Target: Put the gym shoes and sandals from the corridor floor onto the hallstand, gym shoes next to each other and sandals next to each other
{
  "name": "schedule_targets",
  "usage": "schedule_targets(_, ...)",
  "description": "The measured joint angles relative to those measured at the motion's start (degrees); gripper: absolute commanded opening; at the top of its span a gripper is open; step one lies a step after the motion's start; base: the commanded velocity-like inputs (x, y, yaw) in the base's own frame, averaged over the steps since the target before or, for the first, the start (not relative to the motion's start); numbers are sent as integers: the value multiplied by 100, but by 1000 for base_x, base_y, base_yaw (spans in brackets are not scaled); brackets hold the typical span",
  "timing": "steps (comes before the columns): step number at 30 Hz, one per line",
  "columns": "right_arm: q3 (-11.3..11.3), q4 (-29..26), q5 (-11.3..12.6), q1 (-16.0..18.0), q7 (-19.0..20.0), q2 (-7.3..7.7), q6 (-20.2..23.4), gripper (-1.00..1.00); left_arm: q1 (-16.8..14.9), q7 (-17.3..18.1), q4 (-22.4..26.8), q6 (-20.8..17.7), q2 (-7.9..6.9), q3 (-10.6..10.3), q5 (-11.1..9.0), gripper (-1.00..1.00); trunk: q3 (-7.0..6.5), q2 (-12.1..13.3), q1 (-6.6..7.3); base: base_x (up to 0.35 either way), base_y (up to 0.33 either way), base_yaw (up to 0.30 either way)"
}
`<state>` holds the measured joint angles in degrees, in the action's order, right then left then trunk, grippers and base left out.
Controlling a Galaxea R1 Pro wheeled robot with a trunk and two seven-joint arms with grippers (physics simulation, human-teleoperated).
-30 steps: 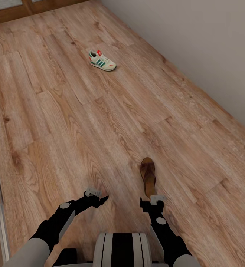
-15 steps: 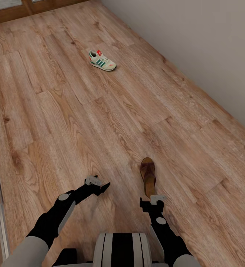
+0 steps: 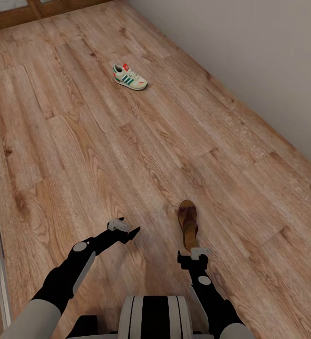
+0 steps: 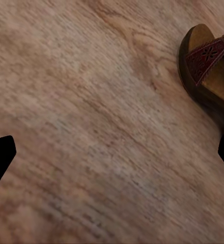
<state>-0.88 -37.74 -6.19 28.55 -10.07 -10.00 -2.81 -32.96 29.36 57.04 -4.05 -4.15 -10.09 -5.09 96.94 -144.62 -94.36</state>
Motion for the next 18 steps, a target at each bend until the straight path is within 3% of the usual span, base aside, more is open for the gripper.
schedule_targets(18, 0, 0, 0, 0, 0, 0, 0, 100, 2, 16, -64, 54, -2, 1, 0, 100, 0, 0, 0, 50, 0, 0)
